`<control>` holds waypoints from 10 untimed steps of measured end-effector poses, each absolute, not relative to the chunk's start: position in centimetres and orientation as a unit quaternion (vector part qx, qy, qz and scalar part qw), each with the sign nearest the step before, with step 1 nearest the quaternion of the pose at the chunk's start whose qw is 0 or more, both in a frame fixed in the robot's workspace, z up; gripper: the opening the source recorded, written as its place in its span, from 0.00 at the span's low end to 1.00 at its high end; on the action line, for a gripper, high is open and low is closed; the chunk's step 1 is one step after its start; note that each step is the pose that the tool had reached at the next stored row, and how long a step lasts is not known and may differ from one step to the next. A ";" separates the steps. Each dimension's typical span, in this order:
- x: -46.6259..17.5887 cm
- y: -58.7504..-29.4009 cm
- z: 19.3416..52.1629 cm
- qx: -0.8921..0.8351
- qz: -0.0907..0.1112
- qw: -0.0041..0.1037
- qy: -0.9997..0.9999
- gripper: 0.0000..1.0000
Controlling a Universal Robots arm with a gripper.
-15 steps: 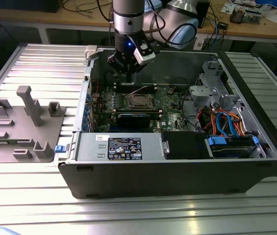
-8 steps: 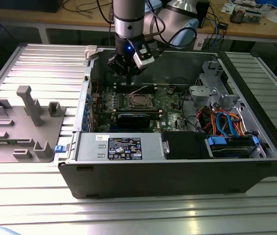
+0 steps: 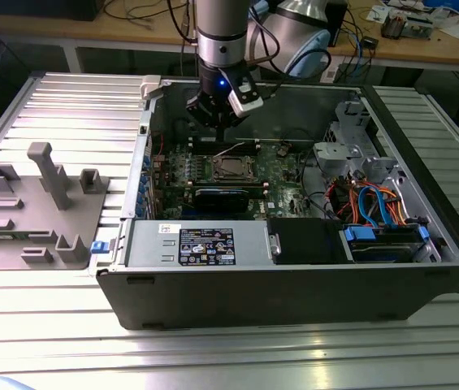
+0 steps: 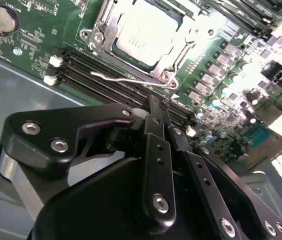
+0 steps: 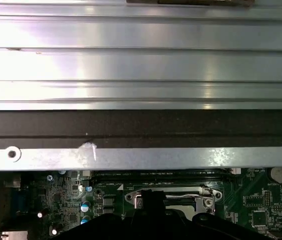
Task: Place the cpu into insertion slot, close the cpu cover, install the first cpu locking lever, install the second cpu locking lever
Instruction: 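Install the first cpu locking lever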
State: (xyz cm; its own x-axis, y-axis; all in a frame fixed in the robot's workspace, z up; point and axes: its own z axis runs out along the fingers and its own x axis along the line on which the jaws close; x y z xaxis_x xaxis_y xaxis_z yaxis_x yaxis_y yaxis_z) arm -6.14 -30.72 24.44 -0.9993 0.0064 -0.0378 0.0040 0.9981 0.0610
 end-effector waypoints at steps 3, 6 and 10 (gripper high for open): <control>-5.8 -30.7 24.1 0.003 0.030 0.019 0.999 0.11; -5.5 -30.7 23.9 0.003 0.031 0.019 0.999 0.11; -5.0 -30.7 23.5 0.003 0.031 0.019 0.999 0.11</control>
